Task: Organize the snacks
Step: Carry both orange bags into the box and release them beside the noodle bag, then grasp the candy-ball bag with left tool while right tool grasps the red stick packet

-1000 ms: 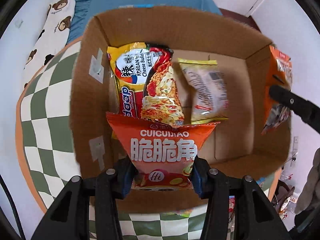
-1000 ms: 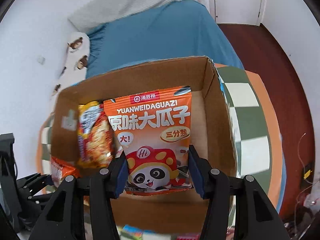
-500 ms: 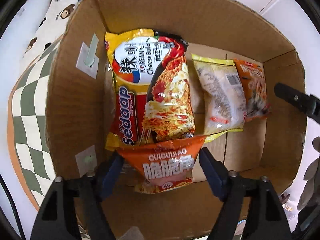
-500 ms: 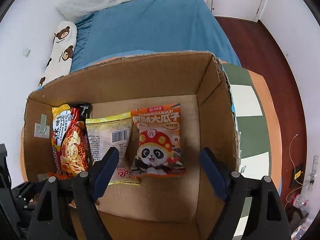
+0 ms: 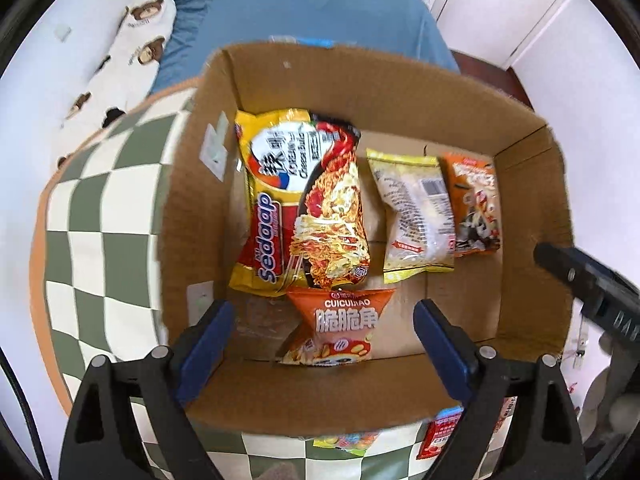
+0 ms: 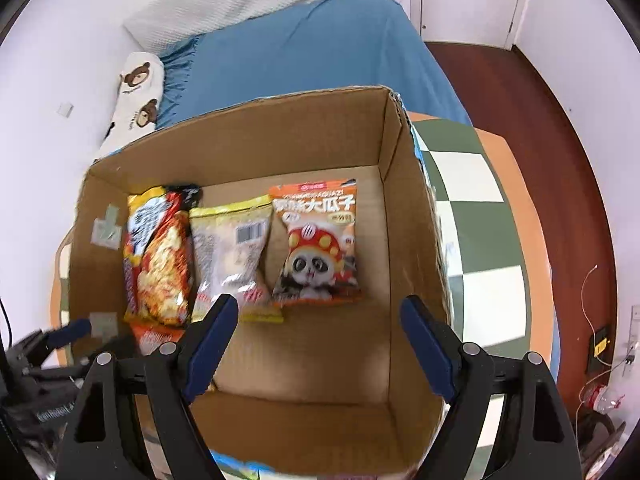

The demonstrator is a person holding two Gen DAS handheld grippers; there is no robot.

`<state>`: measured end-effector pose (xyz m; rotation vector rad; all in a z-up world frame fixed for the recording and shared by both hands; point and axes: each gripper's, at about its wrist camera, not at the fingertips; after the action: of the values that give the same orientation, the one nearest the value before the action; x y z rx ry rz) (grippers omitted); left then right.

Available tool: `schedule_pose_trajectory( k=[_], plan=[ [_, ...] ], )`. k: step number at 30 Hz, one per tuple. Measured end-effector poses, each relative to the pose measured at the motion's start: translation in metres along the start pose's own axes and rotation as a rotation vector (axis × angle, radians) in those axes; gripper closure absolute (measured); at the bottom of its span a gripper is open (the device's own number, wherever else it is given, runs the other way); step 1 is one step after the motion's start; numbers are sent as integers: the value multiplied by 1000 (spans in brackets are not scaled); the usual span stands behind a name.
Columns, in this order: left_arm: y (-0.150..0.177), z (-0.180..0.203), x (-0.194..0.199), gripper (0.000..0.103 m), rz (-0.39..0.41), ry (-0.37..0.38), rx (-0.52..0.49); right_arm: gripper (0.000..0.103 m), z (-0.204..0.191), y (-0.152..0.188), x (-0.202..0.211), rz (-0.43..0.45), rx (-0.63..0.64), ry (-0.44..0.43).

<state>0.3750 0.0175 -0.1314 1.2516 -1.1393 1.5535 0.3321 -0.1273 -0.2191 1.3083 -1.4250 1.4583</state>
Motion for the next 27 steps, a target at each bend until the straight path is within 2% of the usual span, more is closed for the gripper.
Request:
schedule_pose_trajectory(
  k=[4, 7, 11, 21, 27],
  plan=[
    [17, 0, 28, 10, 83, 7, -9, 17, -15, 20, 25, 48, 39, 15],
    [33, -3, 51, 10, 151, 49, -16, 17, -27, 36, 43, 85, 71, 38],
    [52, -2, 77, 10, 239, 46, -25, 17, -39, 57, 67, 133, 86, 45],
    [97, -5, 126, 10, 373, 73, -62, 17, -60, 99, 123, 264, 102, 69],
    [121, -8, 145, 10, 398, 92, -72, 17, -72, 117, 153, 318, 96, 50]
  ],
)
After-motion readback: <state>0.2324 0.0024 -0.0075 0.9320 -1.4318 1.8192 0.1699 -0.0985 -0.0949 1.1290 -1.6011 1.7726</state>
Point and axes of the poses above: each gripper's, at about its wrist camera, not at the fingertips, and x roughly against the way its jaws point, z to its right, y to its underside, and after that the axes turned 14 degrees about x, right-handed
